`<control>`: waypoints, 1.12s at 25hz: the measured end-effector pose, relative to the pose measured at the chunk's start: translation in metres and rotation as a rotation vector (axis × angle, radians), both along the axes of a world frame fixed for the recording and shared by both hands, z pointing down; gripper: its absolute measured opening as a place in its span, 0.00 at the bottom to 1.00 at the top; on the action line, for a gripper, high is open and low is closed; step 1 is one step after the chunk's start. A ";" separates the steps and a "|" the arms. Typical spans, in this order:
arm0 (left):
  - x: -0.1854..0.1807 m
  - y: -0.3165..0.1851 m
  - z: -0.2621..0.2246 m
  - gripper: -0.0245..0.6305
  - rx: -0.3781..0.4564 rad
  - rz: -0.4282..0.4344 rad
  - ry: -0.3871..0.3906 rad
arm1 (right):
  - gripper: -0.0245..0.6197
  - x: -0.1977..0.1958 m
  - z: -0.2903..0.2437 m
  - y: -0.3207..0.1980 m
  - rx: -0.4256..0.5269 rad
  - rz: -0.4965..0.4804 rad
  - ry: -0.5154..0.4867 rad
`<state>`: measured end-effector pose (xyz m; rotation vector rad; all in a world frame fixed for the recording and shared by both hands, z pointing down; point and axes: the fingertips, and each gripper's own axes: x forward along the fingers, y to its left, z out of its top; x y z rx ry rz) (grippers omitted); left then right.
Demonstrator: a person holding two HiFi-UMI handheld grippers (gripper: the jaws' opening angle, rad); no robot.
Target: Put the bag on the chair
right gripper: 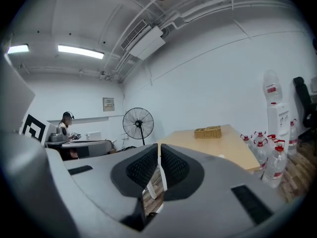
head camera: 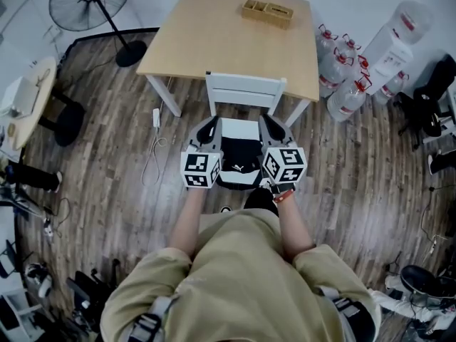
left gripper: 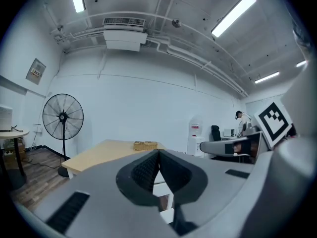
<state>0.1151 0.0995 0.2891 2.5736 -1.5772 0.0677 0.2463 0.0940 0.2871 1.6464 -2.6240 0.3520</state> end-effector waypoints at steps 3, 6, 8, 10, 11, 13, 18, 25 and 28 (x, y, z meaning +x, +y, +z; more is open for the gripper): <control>-0.009 -0.005 -0.005 0.07 0.015 -0.024 -0.001 | 0.09 -0.007 -0.003 -0.003 0.007 -0.005 0.016; -0.011 -0.009 -0.005 0.07 0.016 -0.030 0.000 | 0.08 -0.008 -0.001 -0.009 -0.003 0.001 0.035; -0.012 -0.012 -0.004 0.07 0.011 -0.028 -0.003 | 0.07 -0.006 0.000 -0.012 -0.017 0.011 0.041; -0.011 -0.014 -0.003 0.07 0.004 -0.023 -0.009 | 0.07 -0.003 0.001 -0.016 -0.026 0.020 0.045; -0.012 -0.015 -0.002 0.07 0.002 -0.021 -0.011 | 0.07 -0.002 0.001 -0.017 -0.025 0.023 0.048; -0.013 -0.016 -0.002 0.07 0.004 -0.016 -0.009 | 0.07 0.000 0.003 -0.018 -0.024 0.031 0.051; -0.014 -0.024 -0.005 0.07 0.017 0.000 0.016 | 0.07 0.004 0.008 -0.028 -0.038 0.045 0.046; -0.020 -0.036 0.009 0.07 -0.051 -0.021 0.089 | 0.07 0.000 0.018 -0.044 -0.075 0.018 0.056; -0.032 -0.048 0.025 0.07 -0.092 -0.048 0.110 | 0.07 -0.011 0.028 -0.059 -0.099 -0.012 0.068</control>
